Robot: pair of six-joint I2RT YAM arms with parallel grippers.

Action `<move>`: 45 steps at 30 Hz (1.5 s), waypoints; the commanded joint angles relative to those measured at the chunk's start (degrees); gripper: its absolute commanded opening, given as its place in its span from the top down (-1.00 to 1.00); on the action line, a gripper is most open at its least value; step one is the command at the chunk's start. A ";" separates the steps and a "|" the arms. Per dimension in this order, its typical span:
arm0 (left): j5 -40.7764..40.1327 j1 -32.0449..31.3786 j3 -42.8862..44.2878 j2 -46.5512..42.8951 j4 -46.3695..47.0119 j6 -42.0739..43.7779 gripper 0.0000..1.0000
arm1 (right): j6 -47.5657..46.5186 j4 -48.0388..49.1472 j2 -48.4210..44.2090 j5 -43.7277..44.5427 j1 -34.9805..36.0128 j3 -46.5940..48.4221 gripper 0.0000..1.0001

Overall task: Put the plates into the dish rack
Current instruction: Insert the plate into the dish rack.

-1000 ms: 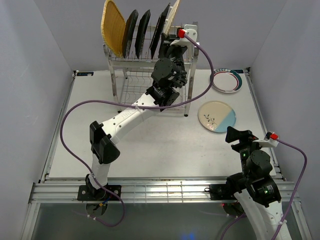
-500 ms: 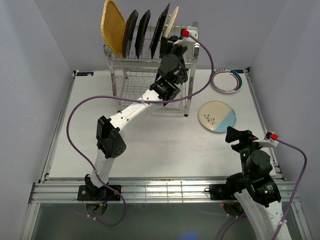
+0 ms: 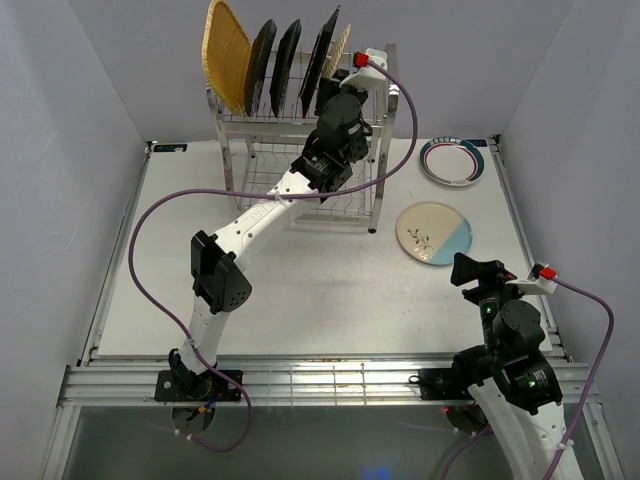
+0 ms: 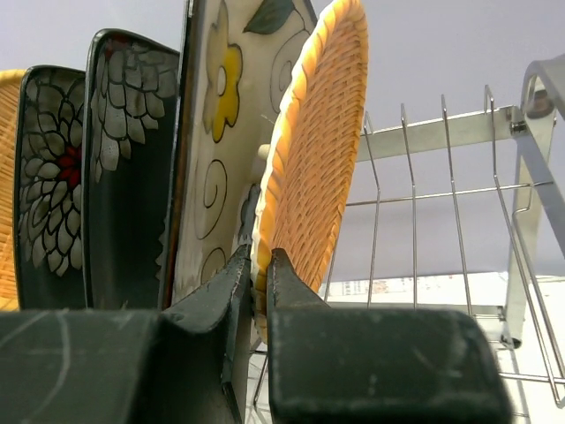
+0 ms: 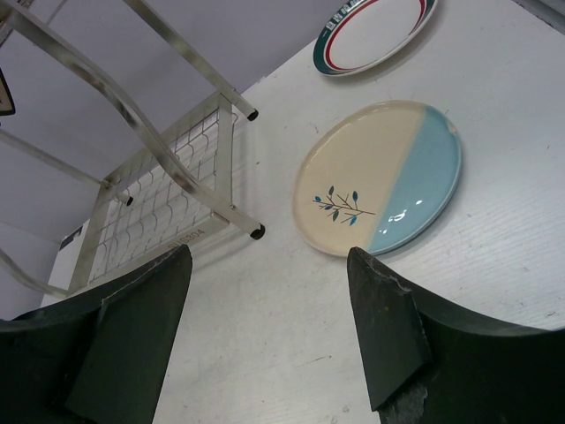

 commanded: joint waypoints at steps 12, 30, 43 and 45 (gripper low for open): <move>2.98 0.40 4.53 -4.71 -0.73 -5.64 1.00 | -0.36 2.60 -4.71 0.11 -0.19 -0.36 -0.54; 1.58 -1.54 6.03 -4.80 2.34 -1.86 1.00 | -0.36 2.69 -4.71 0.03 -0.19 -0.36 -0.54; -1.06 -1.71 4.62 -4.01 5.07 1.74 1.00 | -0.44 2.69 -4.80 -0.06 -0.19 -0.36 -0.54; -1.24 -1.54 4.54 -3.92 4.89 1.66 1.00 | -0.44 2.69 -4.80 -0.06 -0.19 -0.36 -0.54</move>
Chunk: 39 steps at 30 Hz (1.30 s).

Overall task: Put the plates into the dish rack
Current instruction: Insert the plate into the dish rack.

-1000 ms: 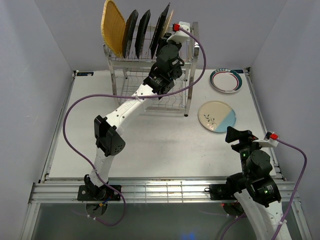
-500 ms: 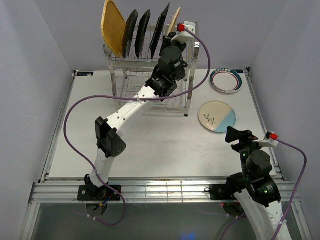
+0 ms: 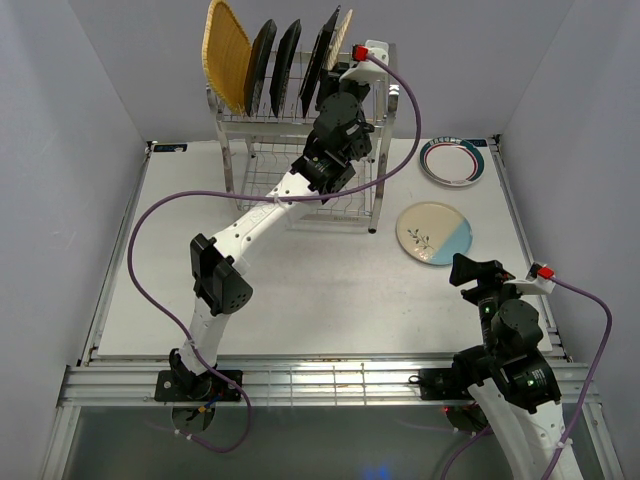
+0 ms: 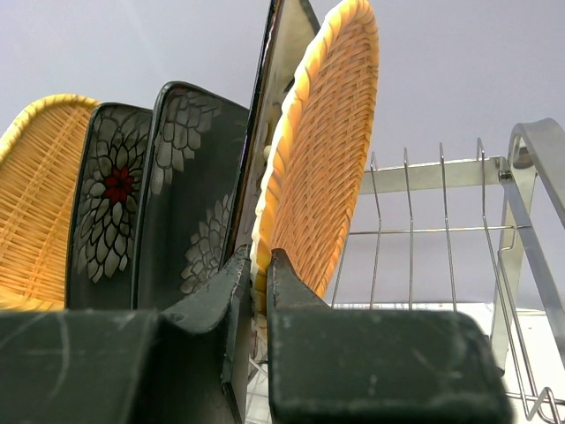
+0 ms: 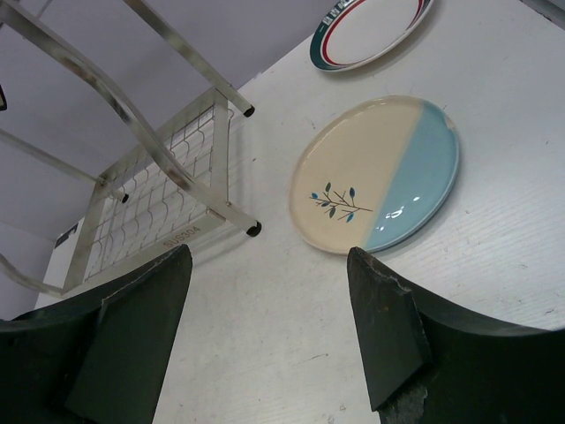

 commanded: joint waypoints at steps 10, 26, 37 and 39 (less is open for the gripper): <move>1.33 3.68 1.77 -3.61 -7.12 -8.57 1.00 | -0.47 2.62 -4.78 -0.10 -0.19 0.43 -0.54; 2.91 5.09 -0.79 -4.40 -12.20 -14.29 0.92 | -0.47 2.62 -4.78 -0.11 -0.19 0.43 -0.54; 4.22 5.09 -4.03 -8.70 -12.66 -16.39 0.05 | -0.73 2.80 -4.60 -0.89 -0.19 0.43 -0.54; 4.75 5.00 -6.75 -11.16 -12.74 -17.89 0.01 | -0.91 3.06 -4.34 -1.07 -0.19 0.43 -0.54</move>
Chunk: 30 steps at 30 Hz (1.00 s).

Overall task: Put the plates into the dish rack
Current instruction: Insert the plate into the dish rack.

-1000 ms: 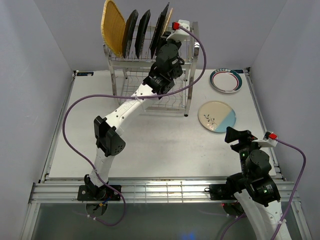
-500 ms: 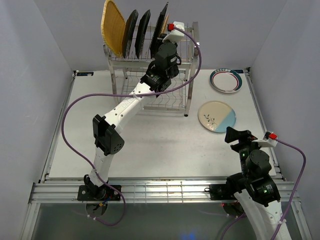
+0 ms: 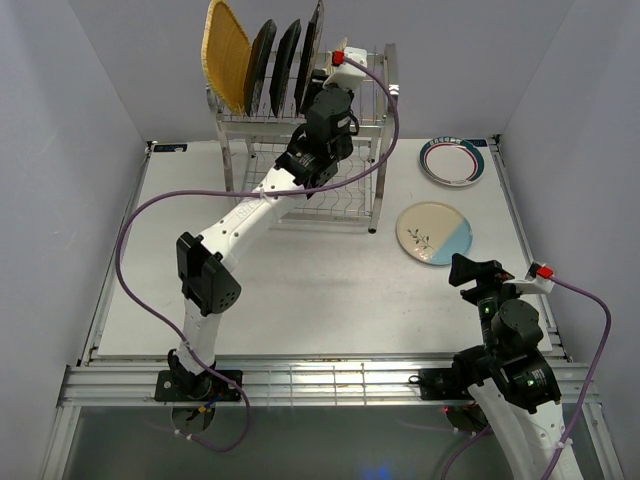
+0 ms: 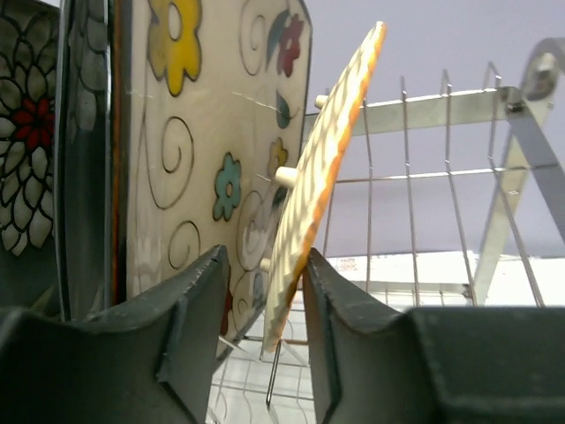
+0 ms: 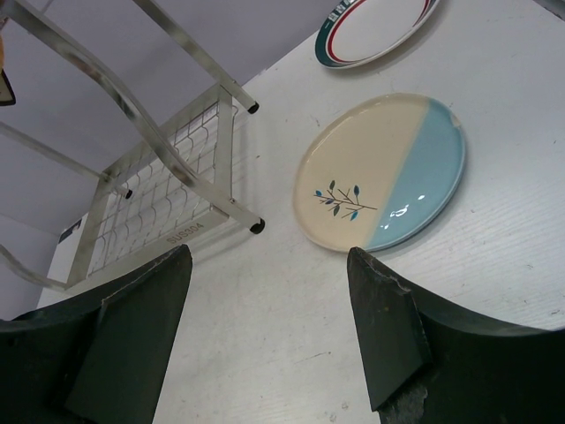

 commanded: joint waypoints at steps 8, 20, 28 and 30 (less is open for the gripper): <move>0.82 -2.68 -9.46 -15.22 1.40 -2.14 -0.27 | -1.02 3.55 -3.11 -1.10 -0.19 0.16 -0.54; 3.36 -5.85 -20.88 -26.29 6.68 -2.92 -0.45 | -1.10 3.81 -3.02 -1.27 -0.10 0.07 -0.54; 14.88 -6.02 -21.00 -27.99 -2.36 -8.28 0.25 | -1.10 3.90 -3.11 -1.54 -0.19 0.07 -0.53; 15.49 -5.94 -16.78 -25.87 -6.39 -8.72 0.48 | -1.10 3.90 -3.02 -1.62 -0.19 0.16 -0.53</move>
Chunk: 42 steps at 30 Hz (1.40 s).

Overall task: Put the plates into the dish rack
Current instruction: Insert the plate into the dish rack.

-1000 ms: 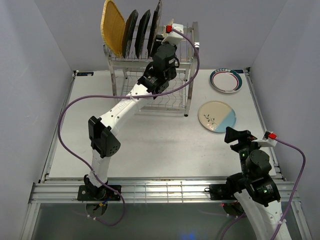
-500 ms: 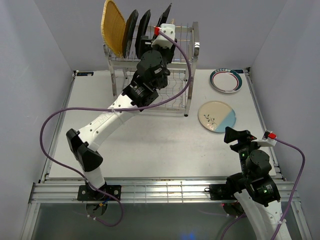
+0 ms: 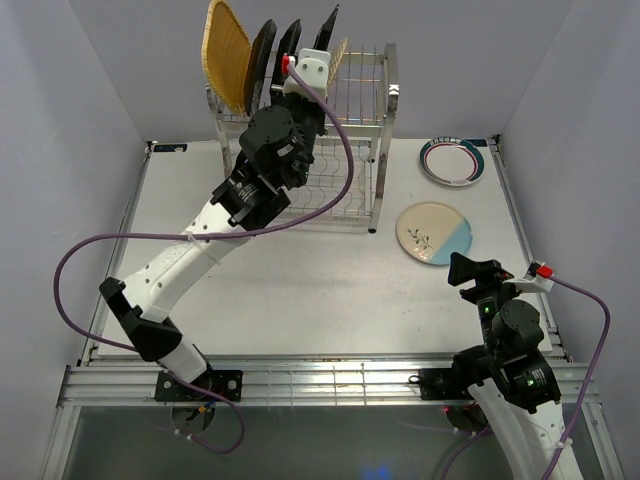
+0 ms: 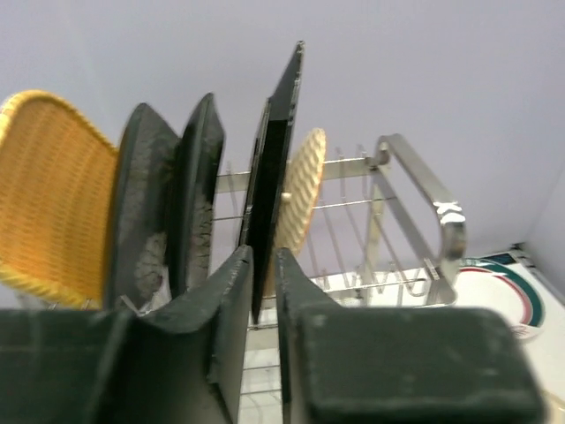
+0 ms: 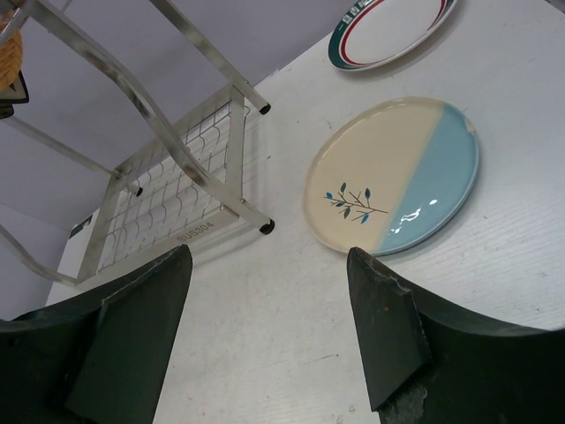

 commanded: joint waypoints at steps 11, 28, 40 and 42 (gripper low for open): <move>10.04 0.10 14.45 11.48 -12.23 -2.89 1.00 | -0.67 2.61 -3.02 -0.05 -0.19 0.47 -0.54; 4.60 6.51 21.22 23.80 3.04 3.61 1.00 | -0.84 2.34 -3.28 0.12 -0.19 0.47 -0.54; -2.88 9.77 21.76 24.07 4.02 -0.08 1.00 | -0.84 2.17 -3.55 0.21 -0.19 0.12 -0.53; -2.01 9.77 21.05 23.19 2.89 -1.66 1.00 | -0.76 2.26 -3.55 0.21 -0.19 0.12 -0.53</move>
